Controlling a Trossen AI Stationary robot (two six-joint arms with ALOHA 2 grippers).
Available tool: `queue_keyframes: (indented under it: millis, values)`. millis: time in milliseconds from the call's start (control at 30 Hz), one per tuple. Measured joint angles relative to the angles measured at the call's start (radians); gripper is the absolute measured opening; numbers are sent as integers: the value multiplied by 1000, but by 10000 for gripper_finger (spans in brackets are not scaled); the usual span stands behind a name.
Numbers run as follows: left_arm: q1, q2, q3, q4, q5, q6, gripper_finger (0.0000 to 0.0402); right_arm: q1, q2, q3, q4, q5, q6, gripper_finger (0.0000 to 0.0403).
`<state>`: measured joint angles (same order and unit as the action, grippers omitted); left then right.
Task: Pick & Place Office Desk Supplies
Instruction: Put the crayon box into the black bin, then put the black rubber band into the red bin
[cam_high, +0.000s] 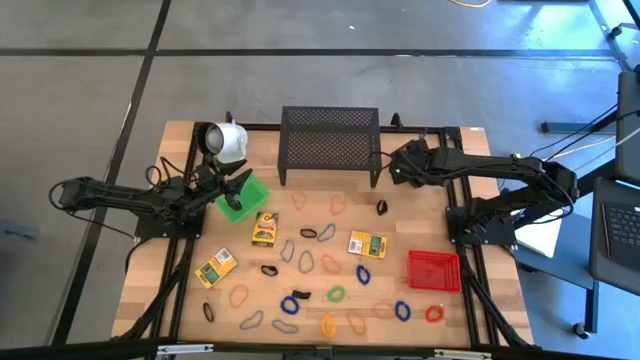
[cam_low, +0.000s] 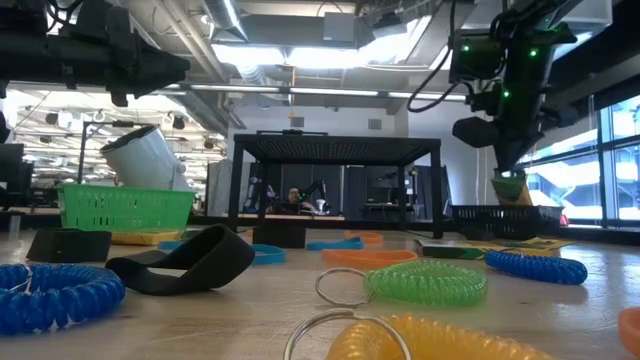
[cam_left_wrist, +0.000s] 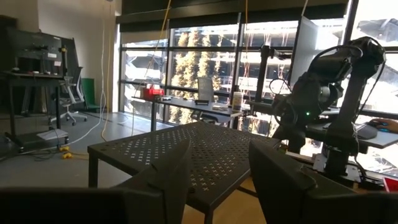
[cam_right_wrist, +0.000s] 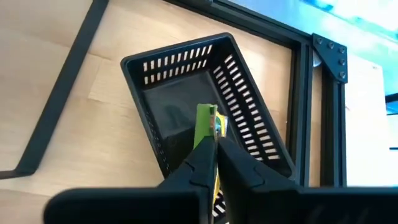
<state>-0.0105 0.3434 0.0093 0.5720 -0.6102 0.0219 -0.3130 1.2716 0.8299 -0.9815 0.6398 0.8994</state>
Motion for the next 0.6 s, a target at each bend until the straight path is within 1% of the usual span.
queue_keyframes:
  millis: [300,400,467,600]
  values:
    - [0,0,0,0,0,0,157,0,0,0,26,78,-51,75]
    - [0,0,0,0,0,0,157,0,0,3,24,80,-87,94]
    - [0,0,0,0,0,0,157,0,0,21,26,45,-112,104]
    - [0,0,0,0,0,0,157,29,0,45,26,-81,-205,113]
